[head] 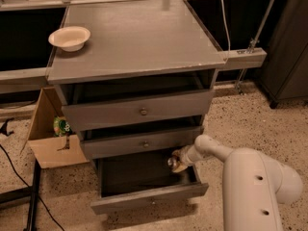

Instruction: Place coke can into bottom drawer

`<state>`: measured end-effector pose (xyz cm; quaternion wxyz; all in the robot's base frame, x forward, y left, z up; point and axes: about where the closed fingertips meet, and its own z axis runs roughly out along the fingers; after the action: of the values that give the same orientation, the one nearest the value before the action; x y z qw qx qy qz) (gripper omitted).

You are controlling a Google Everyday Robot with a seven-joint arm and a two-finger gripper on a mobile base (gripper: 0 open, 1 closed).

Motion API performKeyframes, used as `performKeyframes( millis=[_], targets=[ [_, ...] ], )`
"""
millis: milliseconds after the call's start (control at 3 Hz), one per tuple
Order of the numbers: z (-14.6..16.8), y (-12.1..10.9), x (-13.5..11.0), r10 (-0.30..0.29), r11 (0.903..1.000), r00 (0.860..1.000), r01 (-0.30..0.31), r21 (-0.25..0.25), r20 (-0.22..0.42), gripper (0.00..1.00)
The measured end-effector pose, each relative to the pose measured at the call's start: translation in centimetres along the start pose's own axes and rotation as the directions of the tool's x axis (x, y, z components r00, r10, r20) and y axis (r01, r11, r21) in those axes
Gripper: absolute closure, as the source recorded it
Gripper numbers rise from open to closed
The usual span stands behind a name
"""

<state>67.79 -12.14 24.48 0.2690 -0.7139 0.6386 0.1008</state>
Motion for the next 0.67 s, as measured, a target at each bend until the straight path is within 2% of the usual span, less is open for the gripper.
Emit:
performKeyframes(
  millis=[667],
  targets=[
    [4.4,0.8,-0.4,-0.01,0.9988,0.999,0.012,-0.047,0.046,1.0]
  ],
)
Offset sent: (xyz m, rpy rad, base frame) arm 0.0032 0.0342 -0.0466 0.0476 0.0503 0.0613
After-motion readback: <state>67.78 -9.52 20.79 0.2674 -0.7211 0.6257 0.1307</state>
